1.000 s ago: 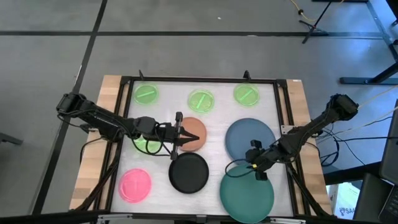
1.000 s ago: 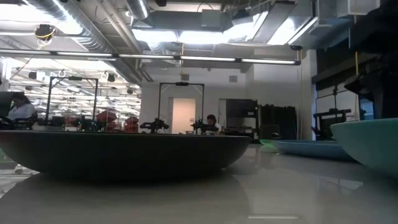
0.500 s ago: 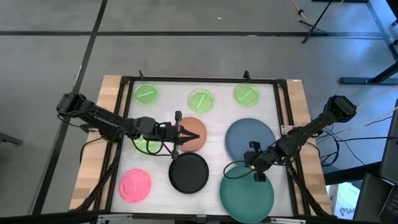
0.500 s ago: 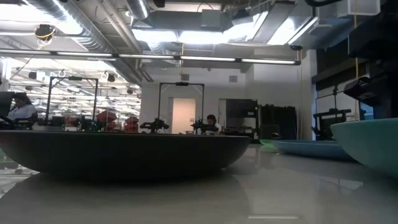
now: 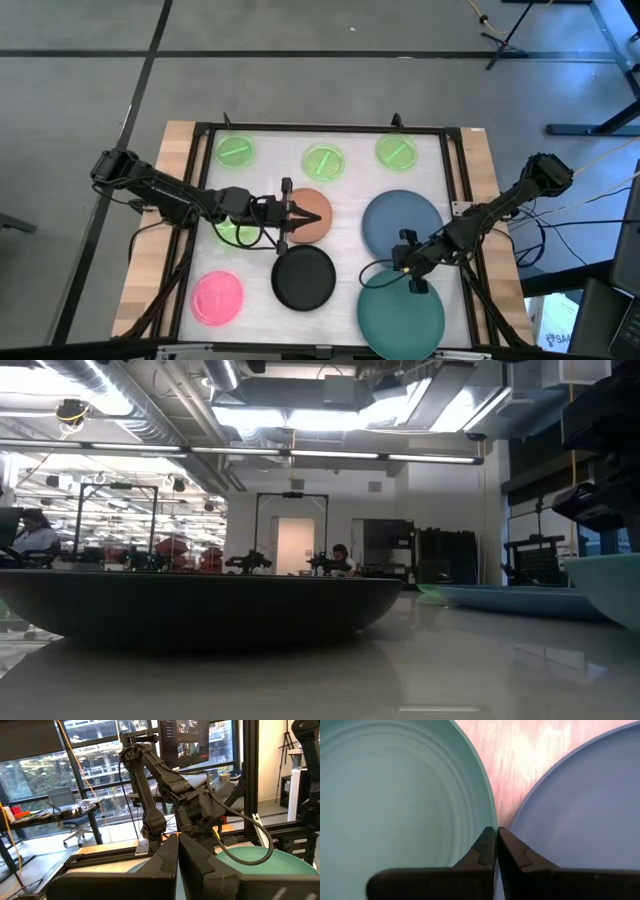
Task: Stack plastic plates
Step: Stack the green plate into the blue plate
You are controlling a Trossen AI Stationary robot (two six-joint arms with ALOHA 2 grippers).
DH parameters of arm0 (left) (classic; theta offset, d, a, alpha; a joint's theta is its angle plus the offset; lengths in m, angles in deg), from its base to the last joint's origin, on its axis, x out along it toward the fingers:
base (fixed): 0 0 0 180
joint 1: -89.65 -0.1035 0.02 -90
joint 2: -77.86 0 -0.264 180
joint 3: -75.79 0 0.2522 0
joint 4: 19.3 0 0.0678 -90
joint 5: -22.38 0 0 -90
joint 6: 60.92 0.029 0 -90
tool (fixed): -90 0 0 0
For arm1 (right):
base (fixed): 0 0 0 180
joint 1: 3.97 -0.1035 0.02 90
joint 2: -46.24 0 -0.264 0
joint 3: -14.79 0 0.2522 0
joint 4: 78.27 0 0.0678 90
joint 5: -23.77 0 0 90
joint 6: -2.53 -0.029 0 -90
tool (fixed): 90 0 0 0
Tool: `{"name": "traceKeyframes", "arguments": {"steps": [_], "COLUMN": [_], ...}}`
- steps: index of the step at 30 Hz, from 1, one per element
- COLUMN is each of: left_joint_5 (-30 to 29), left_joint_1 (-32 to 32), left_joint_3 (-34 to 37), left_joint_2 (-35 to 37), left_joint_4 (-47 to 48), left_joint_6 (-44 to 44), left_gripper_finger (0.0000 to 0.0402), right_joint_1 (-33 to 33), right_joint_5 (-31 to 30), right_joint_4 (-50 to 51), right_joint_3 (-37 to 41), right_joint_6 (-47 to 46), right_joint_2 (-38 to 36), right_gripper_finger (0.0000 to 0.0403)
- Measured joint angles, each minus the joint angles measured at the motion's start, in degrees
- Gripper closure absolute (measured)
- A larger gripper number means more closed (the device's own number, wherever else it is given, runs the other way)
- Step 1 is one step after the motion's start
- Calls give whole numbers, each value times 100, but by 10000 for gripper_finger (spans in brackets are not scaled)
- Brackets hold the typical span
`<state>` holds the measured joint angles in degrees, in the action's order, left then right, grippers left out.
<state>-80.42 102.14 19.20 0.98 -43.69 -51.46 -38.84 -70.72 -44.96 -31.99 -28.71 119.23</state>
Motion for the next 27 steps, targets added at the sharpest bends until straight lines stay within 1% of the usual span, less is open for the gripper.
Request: {"name": "traceKeyframes", "arguments": {"steps": [7,11,14,20,27], "left_joint_5": [2,0,0,-1,-8], "left_joint_1": [0,0,0,0,0], "left_joint_3": [0,0,2,0,2], "left_joint_2": [0,0,0,0,0], "left_joint_4": [0,-7,-8,-9,-26], "left_joint_6": [-30,-30,-30,-28,-22], "left_gripper_finger": [397,397,397,397,397], "right_joint_1": [-4,-2,2,2,2], "right_joint_5": [-49,-102,-223,-942,-1636], "right_joint_4": [45,149,377,1160,1877], "right_joint_3": [-74,-185,-245,-262,-262], "right_joint_6": [113,401,478,468,463], "right_joint_2": [-127,-560,-1061,-2107,-3003], "right_gripper_finger": [402,402,402,402,402]}}
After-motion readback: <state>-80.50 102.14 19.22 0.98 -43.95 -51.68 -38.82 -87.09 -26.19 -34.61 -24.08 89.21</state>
